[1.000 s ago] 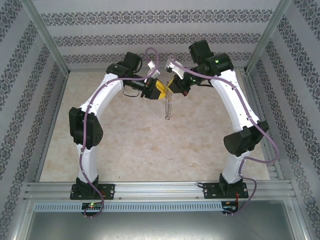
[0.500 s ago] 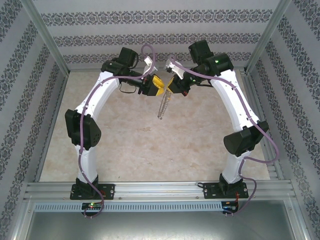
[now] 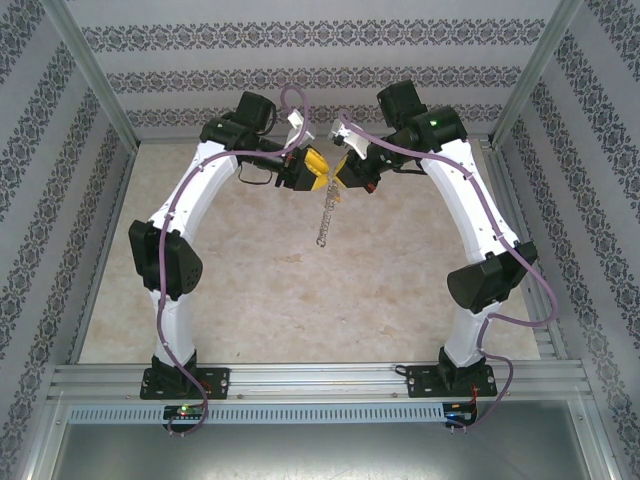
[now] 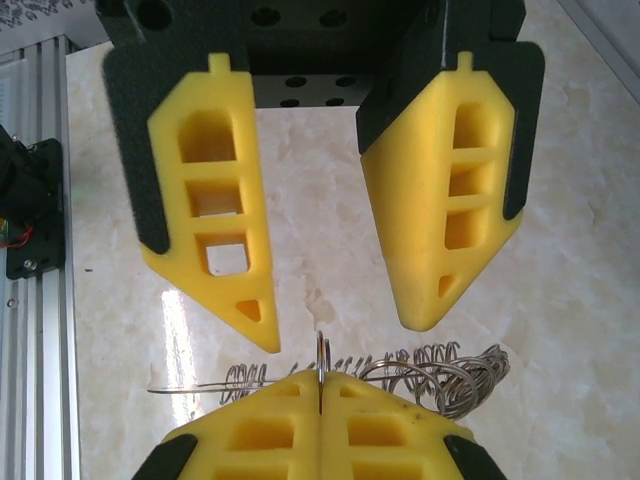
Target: Put the keys on the keyring
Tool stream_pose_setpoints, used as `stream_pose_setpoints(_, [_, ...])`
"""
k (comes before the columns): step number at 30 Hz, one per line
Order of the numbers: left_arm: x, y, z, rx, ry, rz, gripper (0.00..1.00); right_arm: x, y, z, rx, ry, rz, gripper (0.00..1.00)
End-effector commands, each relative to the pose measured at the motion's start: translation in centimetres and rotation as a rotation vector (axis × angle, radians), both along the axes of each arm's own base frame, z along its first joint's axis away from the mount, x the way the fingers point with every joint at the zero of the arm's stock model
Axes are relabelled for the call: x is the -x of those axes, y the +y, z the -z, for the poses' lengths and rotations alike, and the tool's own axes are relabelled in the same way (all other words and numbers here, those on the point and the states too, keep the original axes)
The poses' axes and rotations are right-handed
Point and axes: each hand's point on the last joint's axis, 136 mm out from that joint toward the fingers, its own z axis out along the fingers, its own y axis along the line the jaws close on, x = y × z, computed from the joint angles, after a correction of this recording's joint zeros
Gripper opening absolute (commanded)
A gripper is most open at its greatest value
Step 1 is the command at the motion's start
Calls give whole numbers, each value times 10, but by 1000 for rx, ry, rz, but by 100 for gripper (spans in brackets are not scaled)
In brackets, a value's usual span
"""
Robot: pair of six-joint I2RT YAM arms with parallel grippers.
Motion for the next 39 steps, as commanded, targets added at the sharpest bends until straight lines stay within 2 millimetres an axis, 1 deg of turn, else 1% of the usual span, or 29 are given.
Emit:
stream_pose_setpoints(1, [14, 1, -21, 46, -30, 42, 44, 8, 5, -10, -36, -9, -37, 0])
stream_pose_setpoints(10, [18, -6, -16, 41, -12, 65, 43, 7, 6, -8, -28, -8, -38, 0])
stream_pose_setpoints(19, [15, -11, -8, 30, 9, 72, 42, 8, 8, -8, -27, -9, -45, 0])
stream_pose_setpoints(27, [17, -16, -8, 35, 14, 87, 34, 8, 10, -8, -28, -8, -51, 0])
stream_pose_setpoints(35, [17, -18, -12, 48, 4, 92, 33, 8, 10, 0, 4, 9, -56, 0])
stream_pose_setpoints(37, [17, -19, -13, 50, 2, 94, 30, 9, 10, 1, 7, 10, -56, 0])
stream_pose_setpoints(39, [17, -18, -14, 52, 0, 94, 22, 9, 10, 1, 9, 10, -57, 0])
